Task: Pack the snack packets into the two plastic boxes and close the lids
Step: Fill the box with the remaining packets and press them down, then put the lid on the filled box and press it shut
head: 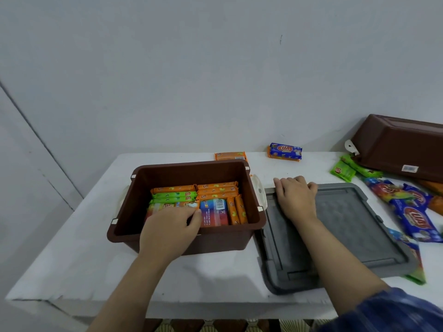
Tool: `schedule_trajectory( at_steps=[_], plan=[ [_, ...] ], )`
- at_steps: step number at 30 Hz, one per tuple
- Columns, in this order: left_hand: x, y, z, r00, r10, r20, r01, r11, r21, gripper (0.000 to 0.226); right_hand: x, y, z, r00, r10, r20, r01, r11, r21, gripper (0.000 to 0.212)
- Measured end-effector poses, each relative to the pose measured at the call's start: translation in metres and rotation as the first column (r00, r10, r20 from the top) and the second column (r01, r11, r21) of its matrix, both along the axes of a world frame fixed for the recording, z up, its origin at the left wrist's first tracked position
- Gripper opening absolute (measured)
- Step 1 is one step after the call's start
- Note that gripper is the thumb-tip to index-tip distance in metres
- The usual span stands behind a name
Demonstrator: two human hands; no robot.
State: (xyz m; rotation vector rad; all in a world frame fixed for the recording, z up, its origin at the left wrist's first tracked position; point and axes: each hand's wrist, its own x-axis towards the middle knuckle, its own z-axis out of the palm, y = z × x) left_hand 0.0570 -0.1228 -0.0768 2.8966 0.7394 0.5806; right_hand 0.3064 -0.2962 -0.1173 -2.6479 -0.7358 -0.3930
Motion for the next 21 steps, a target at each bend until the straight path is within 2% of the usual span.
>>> schedule_trajectory(
  at_steps=[3, 6, 8, 10, 13, 15, 17, 18, 19, 20, 21],
  plan=[
    [0.000, -0.001, 0.001, 1.000, 0.000, 0.002, 0.000, 1.000, 0.004, 0.034, 0.007, -0.001, 0.020, 0.999, -0.022, 0.033, 0.022, 1.000, 0.009, 0.049],
    [0.000, -0.001, 0.003, 1.000, 0.004, -0.006, -0.004, 1.000, 0.003, 0.033, 0.016, -0.008, 0.032, 0.999, 0.024, 0.020, -0.023, 0.998, -0.062, 0.038],
    [-0.002, -0.002, 0.003, 1.000, 0.002, -0.006, -0.002, 1.000, -0.001, 0.032, 0.020, -0.018, 0.041, 1.000, -0.003, -0.017, 0.003, 1.000, 0.024, 0.037],
    [0.000, -0.002, 0.003, 1.000, 0.000, -0.006, 0.000, 1.000, -0.001, 0.033, 0.021, -0.025, 0.053, 0.998, -0.041, -0.041, 0.046, 0.990, 0.133, 0.046],
    [0.000, -0.002, 0.006, 1.000, 0.007, 0.004, -0.007, 1.000, -0.022, 0.037, 0.009, -0.021, 0.084, 1.000, 0.012, -0.024, -0.006, 0.972, 0.234, 0.049],
    [0.000, -0.002, 0.005, 1.000, 0.000, 0.011, 0.001, 0.999, -0.051, 0.037, -0.006, -0.008, 0.108, 0.998, 0.065, -0.001, -0.062, 0.963, 0.261, 0.051],
    [0.000, -0.005, 0.011, 0.998, -0.012, 0.065, 0.024, 0.983, -0.180, 0.035, -0.025, 0.015, 0.126, 0.992, 0.109, 0.061, -0.120, 0.968, 0.222, 0.051],
    [0.001, -0.004, 0.017, 0.989, -0.014, 0.147, 0.070, 0.921, -0.382, 0.037, -0.035, 0.027, 0.131, 0.989, 0.116, 0.092, -0.133, 0.968, 0.211, 0.052],
    [0.002, -0.005, 0.027, 0.963, 0.015, 0.267, 0.161, 0.765, -0.623, 0.041, -0.045, 0.040, 0.135, 0.984, 0.126, 0.122, -0.149, 0.969, 0.198, 0.052],
    [0.002, -0.009, 0.039, 0.936, 0.074, 0.343, 0.250, 0.547, -0.799, 0.044, -0.055, 0.054, 0.136, 0.978, 0.145, 0.148, -0.170, 0.971, 0.170, 0.051],
    [0.003, -0.011, 0.046, 0.920, 0.092, 0.381, 0.314, 0.409, -0.857, 0.043, -0.063, 0.066, 0.135, 0.972, 0.162, 0.167, -0.186, 0.973, 0.139, 0.048]
  ],
)
